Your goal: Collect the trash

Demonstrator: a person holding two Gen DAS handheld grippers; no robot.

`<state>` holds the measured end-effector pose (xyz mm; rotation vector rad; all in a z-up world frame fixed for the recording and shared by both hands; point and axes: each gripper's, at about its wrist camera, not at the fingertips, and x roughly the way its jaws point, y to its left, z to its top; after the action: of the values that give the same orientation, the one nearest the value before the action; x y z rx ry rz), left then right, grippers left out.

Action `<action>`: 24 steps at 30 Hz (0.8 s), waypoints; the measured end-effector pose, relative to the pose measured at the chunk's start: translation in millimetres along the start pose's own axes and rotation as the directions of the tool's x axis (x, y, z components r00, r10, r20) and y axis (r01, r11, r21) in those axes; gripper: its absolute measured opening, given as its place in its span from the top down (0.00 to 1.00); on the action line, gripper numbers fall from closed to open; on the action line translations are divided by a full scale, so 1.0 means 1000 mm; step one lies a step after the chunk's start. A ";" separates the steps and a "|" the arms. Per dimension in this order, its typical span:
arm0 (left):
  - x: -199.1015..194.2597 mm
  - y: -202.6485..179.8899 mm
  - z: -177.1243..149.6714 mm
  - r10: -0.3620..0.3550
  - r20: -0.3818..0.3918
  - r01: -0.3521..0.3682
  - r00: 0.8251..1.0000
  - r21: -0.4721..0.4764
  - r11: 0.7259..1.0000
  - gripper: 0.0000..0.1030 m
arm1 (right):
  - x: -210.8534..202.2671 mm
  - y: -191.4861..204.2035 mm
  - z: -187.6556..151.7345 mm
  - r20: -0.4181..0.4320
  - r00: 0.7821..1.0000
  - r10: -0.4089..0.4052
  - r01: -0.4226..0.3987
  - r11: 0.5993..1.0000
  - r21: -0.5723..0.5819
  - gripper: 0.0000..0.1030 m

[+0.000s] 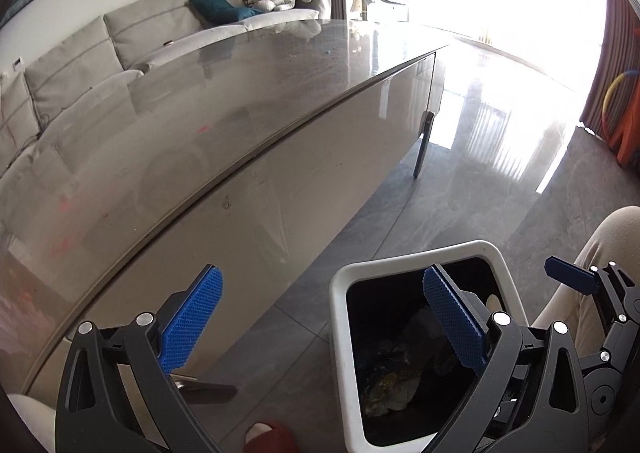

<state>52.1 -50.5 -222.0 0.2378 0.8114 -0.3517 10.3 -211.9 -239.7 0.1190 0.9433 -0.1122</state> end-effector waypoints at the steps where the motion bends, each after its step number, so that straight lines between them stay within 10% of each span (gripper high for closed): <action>1: 0.000 0.000 0.000 -0.001 0.001 0.001 1.000 -0.003 1.000 0.04 | -0.001 -0.001 0.000 0.006 1.000 0.002 -0.002 1.000 0.003 0.04; 13: -0.018 0.030 0.023 0.021 0.050 -0.015 0.999 -0.123 0.992 0.04 | -0.030 0.011 0.045 0.143 0.990 0.007 -0.001 0.999 -0.043 0.04; 24: -0.076 0.091 0.079 0.171 0.182 -0.134 0.968 -0.203 0.970 0.04 | -0.073 0.056 0.130 0.396 0.917 0.044 0.009 0.991 -0.132 0.04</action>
<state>92.4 21.8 -106.1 0.0848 0.6199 -0.1478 80.3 -172.6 -101.7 -0.0186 0.5388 -0.0543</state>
